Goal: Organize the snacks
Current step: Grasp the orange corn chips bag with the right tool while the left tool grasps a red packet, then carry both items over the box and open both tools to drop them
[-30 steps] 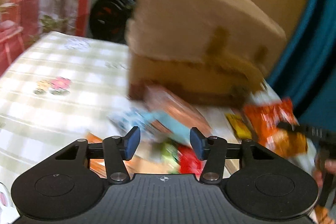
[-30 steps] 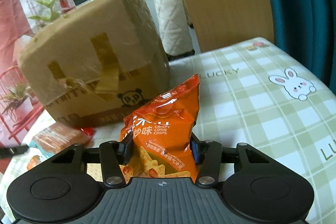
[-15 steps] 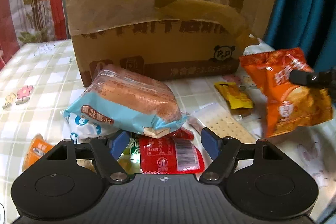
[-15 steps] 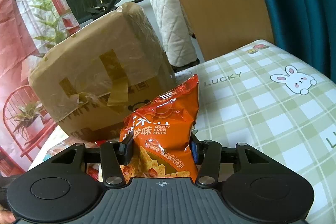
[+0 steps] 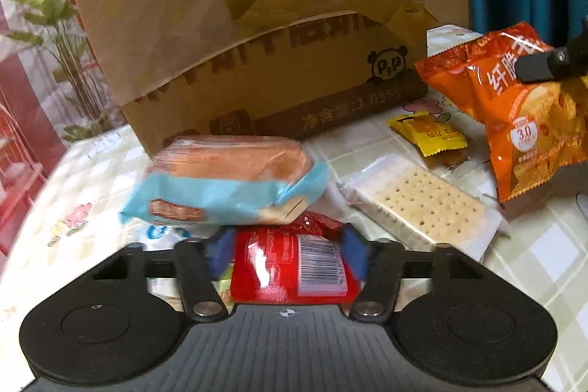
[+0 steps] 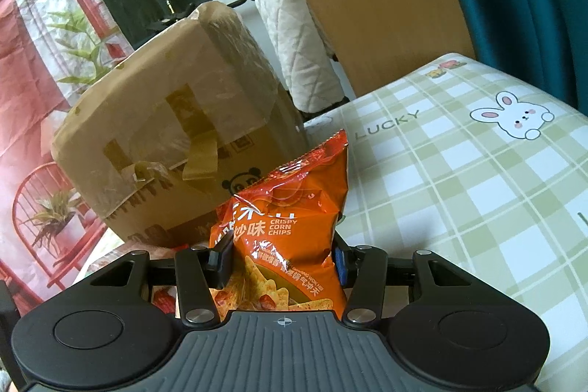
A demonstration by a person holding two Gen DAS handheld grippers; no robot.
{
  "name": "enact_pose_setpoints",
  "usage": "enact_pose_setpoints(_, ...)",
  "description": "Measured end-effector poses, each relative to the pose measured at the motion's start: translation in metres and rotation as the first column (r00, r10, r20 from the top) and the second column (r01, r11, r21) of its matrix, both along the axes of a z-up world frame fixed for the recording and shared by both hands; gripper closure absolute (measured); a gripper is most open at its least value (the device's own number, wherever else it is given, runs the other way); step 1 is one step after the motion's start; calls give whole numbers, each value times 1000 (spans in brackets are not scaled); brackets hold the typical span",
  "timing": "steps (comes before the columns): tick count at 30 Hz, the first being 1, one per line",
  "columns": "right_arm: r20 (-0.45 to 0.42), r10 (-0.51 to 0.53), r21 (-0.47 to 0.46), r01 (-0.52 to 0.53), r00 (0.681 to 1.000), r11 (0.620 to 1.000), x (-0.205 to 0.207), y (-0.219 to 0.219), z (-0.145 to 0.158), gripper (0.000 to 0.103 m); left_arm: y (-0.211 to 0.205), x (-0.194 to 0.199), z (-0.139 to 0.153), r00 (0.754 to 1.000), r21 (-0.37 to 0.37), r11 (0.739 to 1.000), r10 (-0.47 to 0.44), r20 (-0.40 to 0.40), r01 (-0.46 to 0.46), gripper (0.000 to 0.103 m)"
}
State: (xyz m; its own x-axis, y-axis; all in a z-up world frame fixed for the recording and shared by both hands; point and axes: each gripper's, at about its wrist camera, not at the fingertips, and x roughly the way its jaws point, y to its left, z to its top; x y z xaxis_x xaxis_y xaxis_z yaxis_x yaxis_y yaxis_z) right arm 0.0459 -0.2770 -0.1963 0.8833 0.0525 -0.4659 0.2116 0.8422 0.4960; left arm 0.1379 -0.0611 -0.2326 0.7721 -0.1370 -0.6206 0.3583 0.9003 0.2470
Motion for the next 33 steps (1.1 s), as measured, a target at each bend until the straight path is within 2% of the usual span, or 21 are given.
enact_pose_setpoints(4,6,-3,-3,3,1000,1000,-2,2,2,57,12,-9,8,1000,-64,998,2,-5,-2,67)
enact_pose_setpoints(6,9,-2,-6,2,1000,1000,-2,4,4,57,18,-11,10,1000,-106,994,0,-26,-2,70)
enact_pose_setpoints(7,10,0,-8,0,1000,1000,-2,4,5,57,22,-13,11,1000,-124,992,-2,-31,-1,75)
enact_pose_setpoints(11,16,2,-13,-2,1000,1000,-4,7,9,57,29,-19,17,999,-160,987,-12,-31,7,82)
enact_pose_setpoints(14,25,2,-16,-1,1000,1000,-7,9,14,57,32,-25,25,1000,-184,983,-17,-17,14,84)
enact_pose_setpoints(25,101,8,-60,-2,995,998,-14,16,52,57,55,-44,79,993,-318,947,-2,118,40,85)
enact_pose_setpoints(33,212,42,-111,-19,976,994,-8,19,108,57,70,-35,148,959,-389,916,17,282,99,85)
